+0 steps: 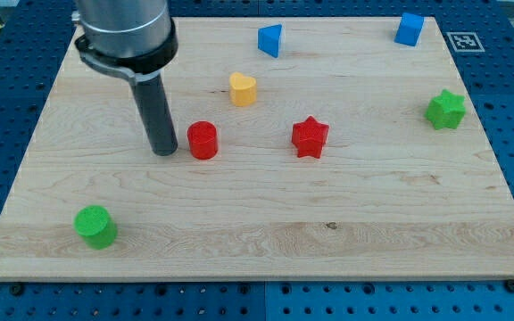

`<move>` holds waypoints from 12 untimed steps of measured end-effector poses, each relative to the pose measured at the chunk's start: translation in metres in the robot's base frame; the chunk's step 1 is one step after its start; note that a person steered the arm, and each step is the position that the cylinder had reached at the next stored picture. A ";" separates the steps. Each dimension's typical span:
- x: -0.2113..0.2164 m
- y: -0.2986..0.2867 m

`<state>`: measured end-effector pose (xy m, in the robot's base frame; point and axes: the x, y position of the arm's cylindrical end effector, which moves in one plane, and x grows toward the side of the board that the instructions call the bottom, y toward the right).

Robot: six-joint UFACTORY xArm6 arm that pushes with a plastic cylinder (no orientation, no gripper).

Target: Move the yellow heart slightly to the right

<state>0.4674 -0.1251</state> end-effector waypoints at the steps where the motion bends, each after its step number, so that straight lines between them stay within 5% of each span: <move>1: 0.000 0.047; 2: -0.001 0.080; 4: -0.026 0.056; 6: -0.022 0.147; 8: -0.057 0.074; 12: -0.127 0.023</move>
